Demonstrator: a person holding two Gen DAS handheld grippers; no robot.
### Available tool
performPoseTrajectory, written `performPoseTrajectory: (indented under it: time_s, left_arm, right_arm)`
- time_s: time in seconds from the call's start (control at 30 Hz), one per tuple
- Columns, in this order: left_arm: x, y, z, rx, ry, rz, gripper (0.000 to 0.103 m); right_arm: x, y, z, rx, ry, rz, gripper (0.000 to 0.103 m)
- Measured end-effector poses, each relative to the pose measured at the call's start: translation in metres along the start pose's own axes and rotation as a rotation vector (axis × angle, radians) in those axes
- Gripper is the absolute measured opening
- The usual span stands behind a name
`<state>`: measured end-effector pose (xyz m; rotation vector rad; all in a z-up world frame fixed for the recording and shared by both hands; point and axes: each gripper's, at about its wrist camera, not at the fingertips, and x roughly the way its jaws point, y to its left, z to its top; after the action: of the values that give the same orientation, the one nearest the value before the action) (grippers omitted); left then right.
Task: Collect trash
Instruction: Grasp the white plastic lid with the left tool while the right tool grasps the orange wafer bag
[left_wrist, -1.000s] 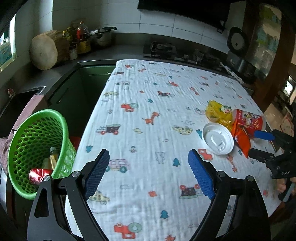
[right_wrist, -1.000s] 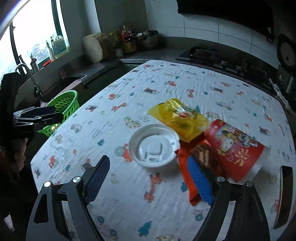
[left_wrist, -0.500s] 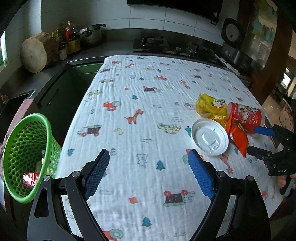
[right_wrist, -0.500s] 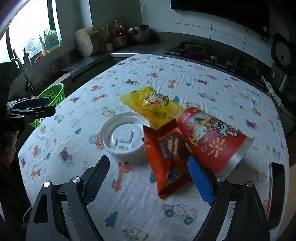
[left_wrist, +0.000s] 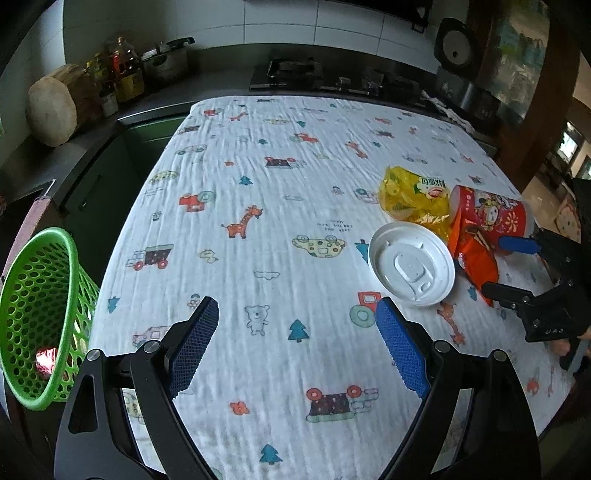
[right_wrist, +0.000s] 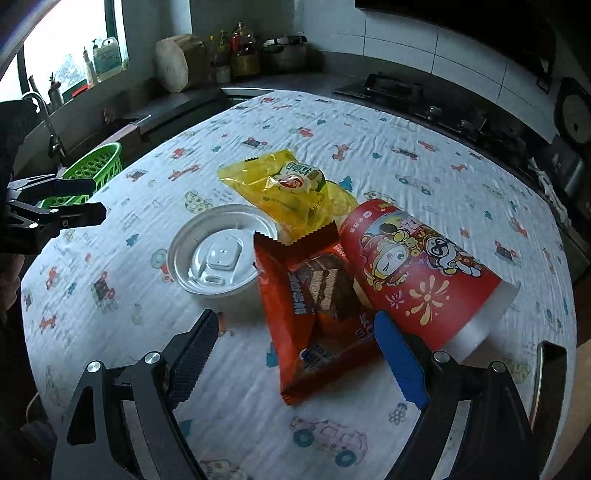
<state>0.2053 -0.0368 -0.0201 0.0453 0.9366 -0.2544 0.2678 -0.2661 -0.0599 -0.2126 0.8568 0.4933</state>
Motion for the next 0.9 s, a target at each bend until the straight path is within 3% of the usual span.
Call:
performPoseTrajectory:
  time_s: [0.57,0.77,0.9]
  left_arm:
    - [0.026,-0.020,0.009,0.032,0.044,-0.029,0.086]
    - [0.038,-0.033,0.015,0.059,0.061,-0.064,0.085]
    - [0.050,-0.042,0.018,0.072,0.082,-0.097,0.074]
  right_arm:
    - [0.027,-0.001,0.009,-0.069,0.041,0.023,0.082]
    - [0.032,-0.005,0.008,-0.076,0.069,0.035,0.064]
    - [0.029,-0.010,0.007,-0.051,0.067,0.051,0.058]
